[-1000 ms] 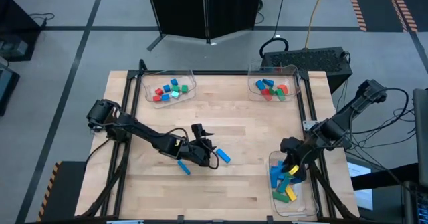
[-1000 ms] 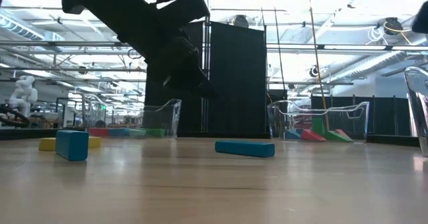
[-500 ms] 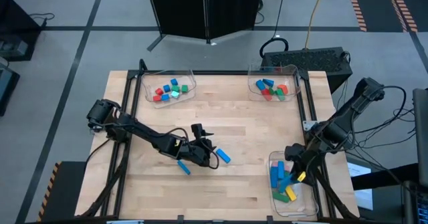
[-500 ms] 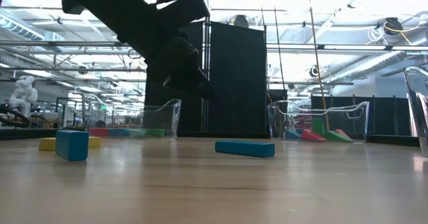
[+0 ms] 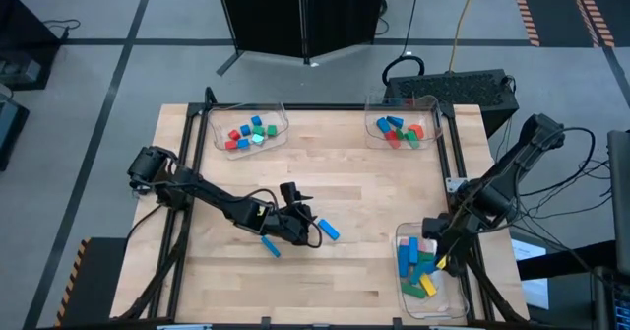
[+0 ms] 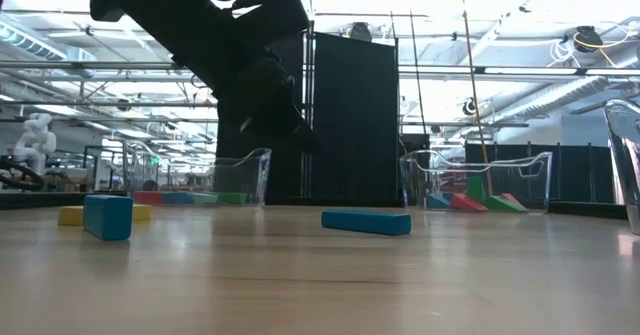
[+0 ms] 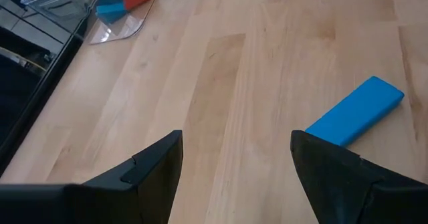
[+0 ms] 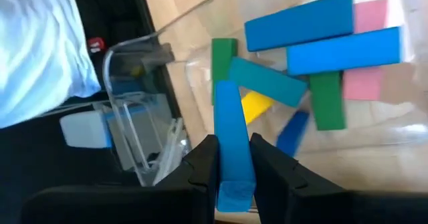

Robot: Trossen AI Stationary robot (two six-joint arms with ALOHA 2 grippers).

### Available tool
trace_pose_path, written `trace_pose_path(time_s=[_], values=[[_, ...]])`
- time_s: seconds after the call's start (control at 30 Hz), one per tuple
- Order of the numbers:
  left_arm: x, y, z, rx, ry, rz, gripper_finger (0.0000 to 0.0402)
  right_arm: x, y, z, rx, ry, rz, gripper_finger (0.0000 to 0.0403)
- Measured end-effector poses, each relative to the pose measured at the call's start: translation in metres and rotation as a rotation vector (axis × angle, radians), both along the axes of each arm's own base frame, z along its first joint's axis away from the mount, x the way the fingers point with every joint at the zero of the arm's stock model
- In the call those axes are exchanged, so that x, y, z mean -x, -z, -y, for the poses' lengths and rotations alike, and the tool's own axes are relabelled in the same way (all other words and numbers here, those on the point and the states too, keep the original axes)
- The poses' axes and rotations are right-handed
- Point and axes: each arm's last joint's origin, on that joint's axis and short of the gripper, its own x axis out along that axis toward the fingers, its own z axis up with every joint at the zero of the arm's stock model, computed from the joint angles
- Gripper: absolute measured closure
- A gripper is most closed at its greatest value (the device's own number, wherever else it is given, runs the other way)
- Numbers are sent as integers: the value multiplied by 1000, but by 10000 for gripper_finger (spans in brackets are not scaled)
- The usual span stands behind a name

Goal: Sort blocks by size
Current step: Put the blue rectangular block into the bottom right transparent bin, then put the yellow rectangular block into the bottom right transparent bin

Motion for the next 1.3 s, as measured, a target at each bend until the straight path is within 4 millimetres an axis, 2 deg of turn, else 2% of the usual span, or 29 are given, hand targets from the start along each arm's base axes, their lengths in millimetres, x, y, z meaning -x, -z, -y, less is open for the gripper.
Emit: trace_pose_path(time_s=[0.27,0.43,0.63,0.77,0.93,1.1,1.3], values=[[4,4,-1,-8,6,-54,126,-12,17,-14,26,11,-115,334],[8,7,4,33,59,-113,126,-17,28,-19,79,-5,-151,294],[15,9,8,74,23,-152,126,-17,36,-14,164,19,-224,239],[20,3,10,89,17,-195,126,-19,37,-8,182,36,-239,226],[37,-8,12,187,24,-292,126,-25,34,-5,165,14,-168,236],[63,-17,15,291,-5,-456,126,-31,23,-4,189,-7,-26,245],[85,-18,10,398,-329,-511,126,-40,-3,-4,262,-7,194,245]])
